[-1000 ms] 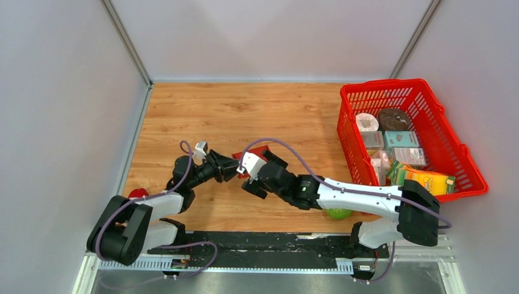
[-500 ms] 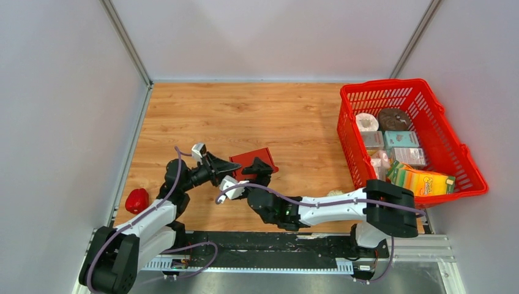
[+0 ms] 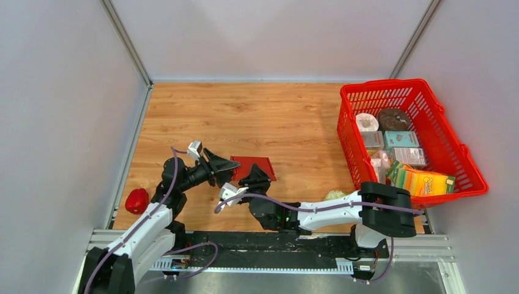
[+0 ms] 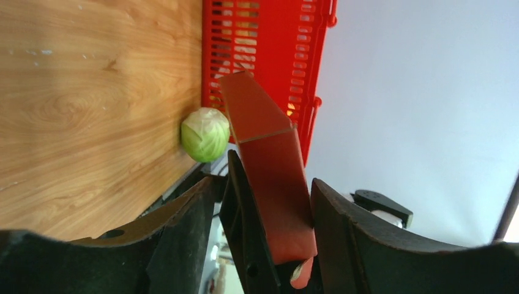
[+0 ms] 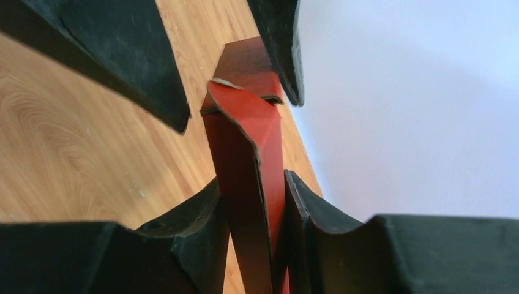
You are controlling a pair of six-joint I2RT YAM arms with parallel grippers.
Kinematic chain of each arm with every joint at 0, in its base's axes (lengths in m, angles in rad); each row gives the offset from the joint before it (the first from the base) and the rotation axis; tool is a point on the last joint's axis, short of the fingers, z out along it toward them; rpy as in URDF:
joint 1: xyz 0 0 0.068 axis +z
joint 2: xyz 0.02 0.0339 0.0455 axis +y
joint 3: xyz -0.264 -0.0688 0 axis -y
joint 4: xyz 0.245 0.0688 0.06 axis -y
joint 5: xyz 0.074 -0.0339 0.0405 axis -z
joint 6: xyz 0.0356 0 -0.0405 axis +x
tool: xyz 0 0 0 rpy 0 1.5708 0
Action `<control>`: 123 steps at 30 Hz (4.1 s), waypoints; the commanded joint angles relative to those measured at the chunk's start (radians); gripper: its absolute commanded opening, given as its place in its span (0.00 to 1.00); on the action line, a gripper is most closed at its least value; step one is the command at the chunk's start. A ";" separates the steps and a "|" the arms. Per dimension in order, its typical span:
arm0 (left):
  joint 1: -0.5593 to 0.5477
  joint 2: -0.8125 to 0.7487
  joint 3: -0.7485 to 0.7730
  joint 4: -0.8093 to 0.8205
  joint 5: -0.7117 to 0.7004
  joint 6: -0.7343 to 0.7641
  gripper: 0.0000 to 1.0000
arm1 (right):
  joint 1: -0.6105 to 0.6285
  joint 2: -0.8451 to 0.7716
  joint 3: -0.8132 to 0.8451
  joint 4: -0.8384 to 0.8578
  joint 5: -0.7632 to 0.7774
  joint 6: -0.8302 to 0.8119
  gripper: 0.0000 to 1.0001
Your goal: Fold the paper box
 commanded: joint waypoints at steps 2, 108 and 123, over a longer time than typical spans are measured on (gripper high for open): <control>0.005 -0.201 0.139 -0.639 -0.180 0.456 0.70 | -0.009 -0.103 0.050 -0.277 0.023 0.266 0.33; -0.400 0.201 0.351 -0.444 -0.492 0.797 0.36 | -0.464 0.015 0.262 -1.037 -1.084 0.897 0.18; -0.429 0.244 0.371 -0.431 -0.426 0.934 0.25 | -0.470 0.013 0.265 -1.029 -1.118 0.899 0.18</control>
